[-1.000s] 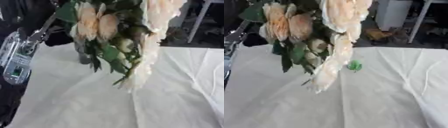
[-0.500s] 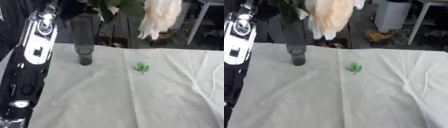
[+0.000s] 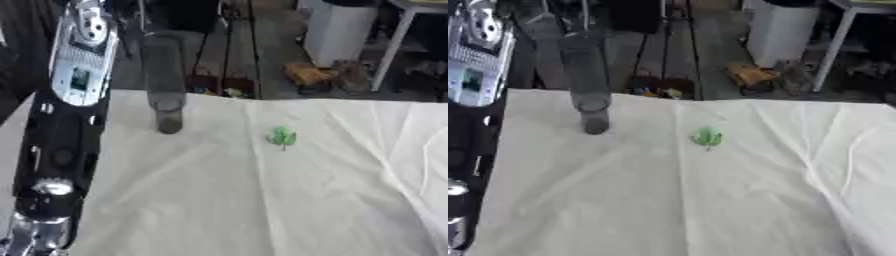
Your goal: Arrange flowers into the vase.
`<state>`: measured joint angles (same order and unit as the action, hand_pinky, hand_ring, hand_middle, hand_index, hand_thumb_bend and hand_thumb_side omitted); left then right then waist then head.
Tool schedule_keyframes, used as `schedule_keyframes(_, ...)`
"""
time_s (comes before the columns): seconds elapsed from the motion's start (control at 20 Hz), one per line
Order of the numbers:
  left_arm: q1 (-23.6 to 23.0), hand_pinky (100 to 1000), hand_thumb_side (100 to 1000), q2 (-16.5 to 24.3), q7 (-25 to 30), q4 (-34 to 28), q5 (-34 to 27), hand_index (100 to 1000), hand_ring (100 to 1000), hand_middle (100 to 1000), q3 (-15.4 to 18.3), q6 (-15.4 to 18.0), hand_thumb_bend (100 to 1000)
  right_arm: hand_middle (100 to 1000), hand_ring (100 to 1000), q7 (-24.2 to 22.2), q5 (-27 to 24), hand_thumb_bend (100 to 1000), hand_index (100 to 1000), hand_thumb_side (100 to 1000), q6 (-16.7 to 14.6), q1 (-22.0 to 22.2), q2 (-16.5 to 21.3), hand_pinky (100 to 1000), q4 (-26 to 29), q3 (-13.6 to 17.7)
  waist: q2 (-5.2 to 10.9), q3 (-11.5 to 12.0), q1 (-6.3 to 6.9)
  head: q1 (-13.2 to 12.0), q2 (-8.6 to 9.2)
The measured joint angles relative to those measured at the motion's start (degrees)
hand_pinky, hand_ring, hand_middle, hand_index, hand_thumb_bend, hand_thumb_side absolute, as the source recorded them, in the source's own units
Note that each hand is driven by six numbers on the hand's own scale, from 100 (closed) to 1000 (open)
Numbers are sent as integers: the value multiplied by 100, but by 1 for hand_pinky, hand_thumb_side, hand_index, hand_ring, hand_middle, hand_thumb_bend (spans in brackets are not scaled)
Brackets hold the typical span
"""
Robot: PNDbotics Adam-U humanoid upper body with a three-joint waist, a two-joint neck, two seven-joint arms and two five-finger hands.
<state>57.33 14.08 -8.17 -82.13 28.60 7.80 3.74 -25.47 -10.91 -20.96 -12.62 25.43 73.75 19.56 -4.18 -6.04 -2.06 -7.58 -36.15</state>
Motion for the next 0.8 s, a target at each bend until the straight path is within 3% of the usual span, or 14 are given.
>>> schedule_keyframes(0.35, 267, 100, 718, 1, -807, 989, -930, 199, 100, 100, 166, 316, 100, 844, 1000, -32, 0, 100, 996, 872, 19, 0, -4, 880, 0, -16, 1, -95, 42, -47, 0)
schedule_keyframes(0.8, 424, 100, 716, 12, -1068, 1261, -1359, 200, 100, 100, 202, 579, 100, 845, 1000, -54, 6, 100, 997, 874, 34, 0, -4, 881, 0, -16, -1, -136, 104, -43, 0)
